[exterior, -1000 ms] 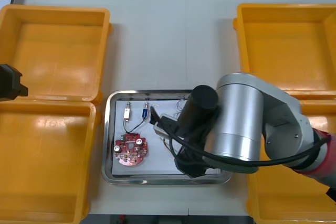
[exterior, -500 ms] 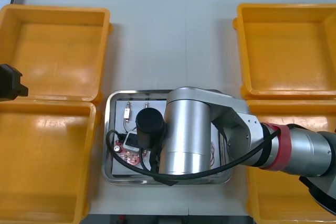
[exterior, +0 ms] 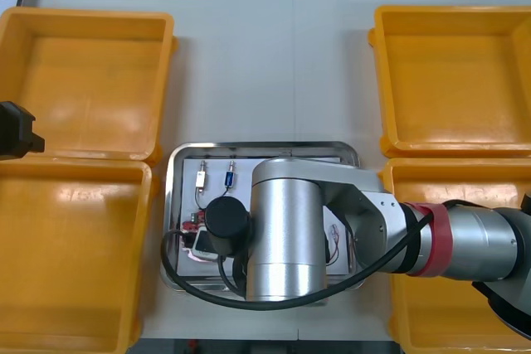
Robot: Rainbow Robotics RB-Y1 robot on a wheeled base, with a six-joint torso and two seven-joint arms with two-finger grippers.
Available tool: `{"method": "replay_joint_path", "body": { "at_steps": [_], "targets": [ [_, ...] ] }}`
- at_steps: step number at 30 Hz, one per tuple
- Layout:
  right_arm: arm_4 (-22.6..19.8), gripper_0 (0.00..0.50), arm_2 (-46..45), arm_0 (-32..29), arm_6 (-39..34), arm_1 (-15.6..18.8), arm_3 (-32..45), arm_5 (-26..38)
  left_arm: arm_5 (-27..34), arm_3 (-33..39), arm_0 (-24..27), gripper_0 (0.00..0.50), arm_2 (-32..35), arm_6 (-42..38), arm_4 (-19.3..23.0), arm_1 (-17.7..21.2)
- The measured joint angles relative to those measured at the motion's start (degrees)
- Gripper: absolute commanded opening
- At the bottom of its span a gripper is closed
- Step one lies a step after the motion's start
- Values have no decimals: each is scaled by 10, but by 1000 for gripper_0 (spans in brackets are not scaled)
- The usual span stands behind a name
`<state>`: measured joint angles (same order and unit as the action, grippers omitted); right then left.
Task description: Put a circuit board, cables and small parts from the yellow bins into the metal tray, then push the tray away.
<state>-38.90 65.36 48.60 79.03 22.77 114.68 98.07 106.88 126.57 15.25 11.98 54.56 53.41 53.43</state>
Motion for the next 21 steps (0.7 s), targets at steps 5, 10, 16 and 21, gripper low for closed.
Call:
{"method": "replay_joint_path", "body": {
  "at_steps": [5,10,16,21],
  "targets": [
    [34,500,24,-1,0,0,0,0,0,0,0,500,0,0,0,0],
    [56,500,52,-4,22,0,0,-1,0,0,0,500,0,0,0,0],
    [74,500,70,-13,33,0,0,-6,0,0,0,500,0,0,0,0],
    [80,500,70,-23,33,-2,0,-6,0,0,0,500,0,0,0,0]
  ]
}}
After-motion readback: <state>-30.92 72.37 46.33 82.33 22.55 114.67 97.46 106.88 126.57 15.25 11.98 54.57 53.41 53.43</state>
